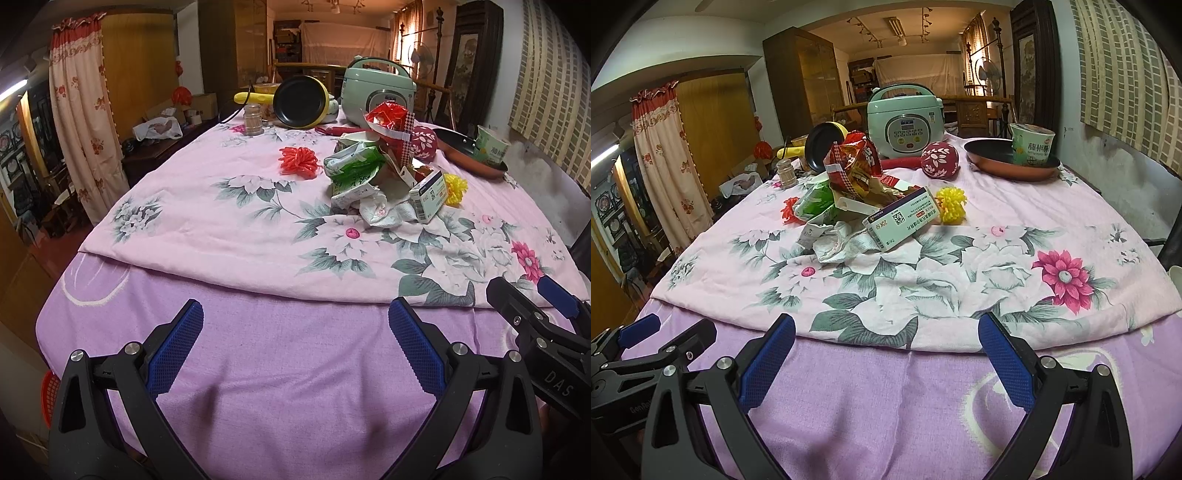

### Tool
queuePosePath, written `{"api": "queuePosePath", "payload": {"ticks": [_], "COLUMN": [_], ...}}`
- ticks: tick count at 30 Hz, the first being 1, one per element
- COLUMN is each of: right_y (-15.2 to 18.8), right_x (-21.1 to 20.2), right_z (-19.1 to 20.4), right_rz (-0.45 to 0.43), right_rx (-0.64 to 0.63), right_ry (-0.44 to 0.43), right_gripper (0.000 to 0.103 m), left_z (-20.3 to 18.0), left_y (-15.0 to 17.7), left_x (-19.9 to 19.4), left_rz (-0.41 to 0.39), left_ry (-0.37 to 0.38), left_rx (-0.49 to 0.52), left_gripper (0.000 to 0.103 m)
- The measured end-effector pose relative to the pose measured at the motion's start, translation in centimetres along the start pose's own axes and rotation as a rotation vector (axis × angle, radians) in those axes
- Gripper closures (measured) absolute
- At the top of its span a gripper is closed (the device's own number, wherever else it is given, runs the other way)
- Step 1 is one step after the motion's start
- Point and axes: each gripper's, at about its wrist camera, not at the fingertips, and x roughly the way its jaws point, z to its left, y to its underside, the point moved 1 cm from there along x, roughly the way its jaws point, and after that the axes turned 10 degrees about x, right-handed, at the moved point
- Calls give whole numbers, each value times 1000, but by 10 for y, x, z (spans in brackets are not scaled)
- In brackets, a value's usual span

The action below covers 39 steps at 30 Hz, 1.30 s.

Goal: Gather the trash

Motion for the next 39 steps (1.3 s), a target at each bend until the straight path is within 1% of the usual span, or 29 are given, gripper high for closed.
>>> {"api": "queuePosePath", "payload": {"ticks": [6, 7, 16, 18, 27, 28, 39], "right_y": [1, 1, 1, 1, 4, 4, 5], "right_x": [0, 0, -1, -1, 1, 1, 1], "right_z": [0, 0, -1, 0, -2, -2, -2], "right_rz": [-2, -1, -2, -1, 2, 2, 3], "right_rx": [0, 0, 0, -1, 3, 3, 3], "right_ry": [2, 2, 0, 0, -2, -3, 0], "right_gripper": [5, 5, 5, 5, 5, 5, 5], "left_z": [-7, 3, 0, 4, -2, 7, 7], "left_y": [-1, 0, -1, 1, -1, 3, 4], "left_x": [-4, 1, -1, 1, -4, 0, 0], "left_rz": [1, 3, 4, 4, 5, 5, 4], "left_ry": [-1, 2, 0, 2, 0, 3, 3], "left_rx": [-1, -1, -5, -7, -7, -12, -12], "left_gripper": [6, 6, 6, 6, 6, 6, 6]}}
